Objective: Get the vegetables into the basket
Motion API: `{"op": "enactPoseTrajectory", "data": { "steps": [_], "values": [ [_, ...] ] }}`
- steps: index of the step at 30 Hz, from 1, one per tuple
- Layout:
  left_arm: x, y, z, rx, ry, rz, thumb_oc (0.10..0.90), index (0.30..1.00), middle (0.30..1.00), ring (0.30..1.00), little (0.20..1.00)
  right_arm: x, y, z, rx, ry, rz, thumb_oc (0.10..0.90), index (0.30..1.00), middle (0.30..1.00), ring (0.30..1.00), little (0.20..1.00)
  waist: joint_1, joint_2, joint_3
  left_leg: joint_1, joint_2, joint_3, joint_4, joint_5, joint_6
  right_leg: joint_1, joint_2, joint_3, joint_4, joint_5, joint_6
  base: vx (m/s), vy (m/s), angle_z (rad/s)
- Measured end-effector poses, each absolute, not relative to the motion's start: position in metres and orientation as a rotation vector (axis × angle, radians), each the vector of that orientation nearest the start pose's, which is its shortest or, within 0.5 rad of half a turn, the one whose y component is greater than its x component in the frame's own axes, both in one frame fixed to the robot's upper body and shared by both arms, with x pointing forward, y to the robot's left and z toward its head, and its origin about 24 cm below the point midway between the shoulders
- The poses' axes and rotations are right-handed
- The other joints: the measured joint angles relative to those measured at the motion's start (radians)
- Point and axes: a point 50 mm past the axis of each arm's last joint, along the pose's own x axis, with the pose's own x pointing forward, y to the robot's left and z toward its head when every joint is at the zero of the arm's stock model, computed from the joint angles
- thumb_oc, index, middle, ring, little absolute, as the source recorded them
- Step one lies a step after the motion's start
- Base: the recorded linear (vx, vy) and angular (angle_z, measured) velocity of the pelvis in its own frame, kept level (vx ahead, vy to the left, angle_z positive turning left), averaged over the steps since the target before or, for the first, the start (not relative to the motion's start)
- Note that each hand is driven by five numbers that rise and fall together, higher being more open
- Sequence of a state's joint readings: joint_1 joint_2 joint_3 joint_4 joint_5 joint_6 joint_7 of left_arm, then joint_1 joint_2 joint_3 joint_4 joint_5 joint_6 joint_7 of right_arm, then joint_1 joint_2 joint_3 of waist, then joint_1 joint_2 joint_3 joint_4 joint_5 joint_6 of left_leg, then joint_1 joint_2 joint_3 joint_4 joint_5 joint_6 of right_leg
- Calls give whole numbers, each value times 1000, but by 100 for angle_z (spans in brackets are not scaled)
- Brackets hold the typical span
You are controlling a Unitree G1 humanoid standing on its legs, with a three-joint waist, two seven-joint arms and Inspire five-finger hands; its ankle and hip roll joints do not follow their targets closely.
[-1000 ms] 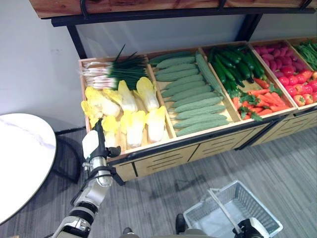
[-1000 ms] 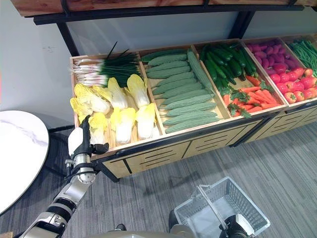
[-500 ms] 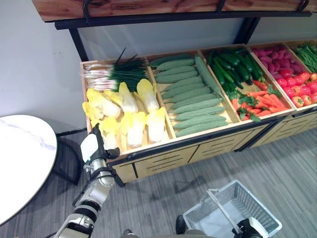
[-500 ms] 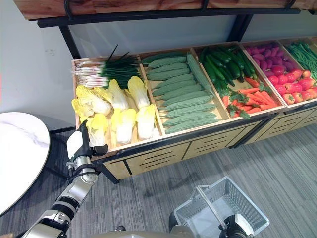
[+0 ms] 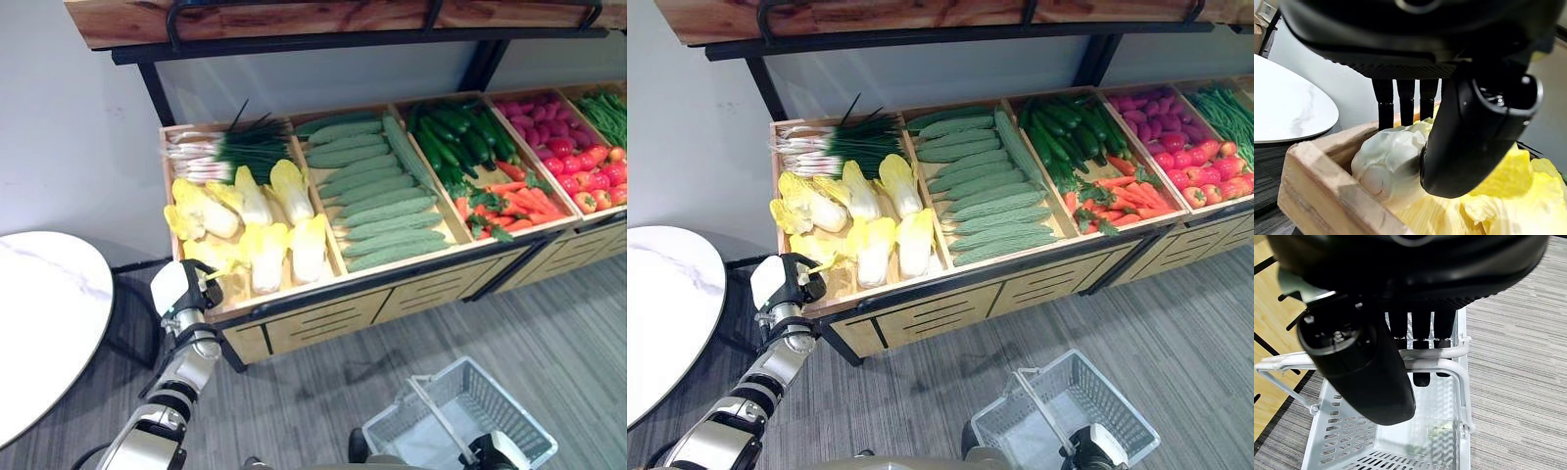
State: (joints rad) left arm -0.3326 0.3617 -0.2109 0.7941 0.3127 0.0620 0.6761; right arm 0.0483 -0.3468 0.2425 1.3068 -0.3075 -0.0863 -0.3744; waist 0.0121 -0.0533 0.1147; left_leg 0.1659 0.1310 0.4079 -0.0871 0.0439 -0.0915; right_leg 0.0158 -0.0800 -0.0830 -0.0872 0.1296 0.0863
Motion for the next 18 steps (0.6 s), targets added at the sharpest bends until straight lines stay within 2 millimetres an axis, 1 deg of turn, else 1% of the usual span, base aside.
{"op": "enactPoseTrajectory", "data": {
  "steps": [1,2,3,5,8,9,10,12,13,16,17,18],
  "values": [
    [284,246,-14,908,250,510,447,366,366,366,366,65,-282,-148,-916,1148,-83,400,300,300,300,300,0,-1,0,0,0,1,0,0,0,0,0,1,0,0,1,-7,1,-3],
    [285,247,-11,902,241,519,451,371,371,371,371,65,-282,-148,-915,1146,-83,400,300,300,300,300,0,-2,-1,1,-1,1,0,0,0,0,-1,1,0,0,1,0,0,0],
    [288,247,1,862,198,545,453,374,374,374,374,63,-282,-149,-913,1149,-81,400,300,300,300,300,2,-7,0,-1,-1,2,0,0,0,1,-1,2,0,7,-5,0,0,0],
    [288,247,16,830,129,563,451,371,371,371,371,65,-281,-149,-910,1144,-81,400,300,300,300,300,3,-13,2,-1,-2,2,0,0,0,1,-2,2,0,8,-5,0,0,0],
    [290,237,43,777,-13,566,441,358,358,358,358,63,-280,-149,-909,1149,-80,400,300,300,300,300,13,-19,1,0,-2,2,0,0,0,3,-2,1,0,9,-4,0,0,0],
    [291,234,48,768,-45,564,441,358,358,358,358,61,-280,-149,-909,1153,-80,400,300,300,300,300,14,-19,1,0,-2,1,0,0,0,3,-3,0,0,9,-4,0,0,0],
    [289,233,59,742,-102,567,427,338,338,338,338,64,-280,-149,-908,1149,-80,400,300,300,300,300,17,-20,2,1,-2,0,0,0,0,5,-5,-1,0,9,-4,-37,-1,2],
    [285,230,69,722,-170,565,429,341,341,341,341,64,-279,-149,-906,1147,-78,400,300,300,300,300,24,-21,3,1,-1,-2,0,0,0,7,-7,-3,0,9,-4,-44,-2,3],
    [275,230,81,693,-233,565,439,355,355,355,355,63,-279,-149,-903,1151,-76,400,300,300,300,300,26,-23,4,2,0,-3,0,0,0,8,-8,-4,0,9,-4,-47,2,4],
    [268,229,89,677,-290,554,455,377,377,377,377,60,-279,-150,-900,1163,-73,400,300,300,300,300,36,-23,6,4,-1,-10,0,0,0,15,-10,-11,-1,8,-3,-33,3,8],
    [267,229,93,669,-314,552,463,388,388,388,388,58,-278,-151,-897,1167,-71,400,300,300,300,300,45,-24,7,4,0,-13,0,0,0,17,-11,-14,-5,7,-2,-50,0,7],
    [266,229,94,667,-323,548,441,358,358,358,358,58,-278,-151,-894,1169,-70,400,300,300,300,300,51,-24,8,4,0,-15,0,0,0,18,-13,-15,-5,6,-1,-54,9,7]
  ]
}}
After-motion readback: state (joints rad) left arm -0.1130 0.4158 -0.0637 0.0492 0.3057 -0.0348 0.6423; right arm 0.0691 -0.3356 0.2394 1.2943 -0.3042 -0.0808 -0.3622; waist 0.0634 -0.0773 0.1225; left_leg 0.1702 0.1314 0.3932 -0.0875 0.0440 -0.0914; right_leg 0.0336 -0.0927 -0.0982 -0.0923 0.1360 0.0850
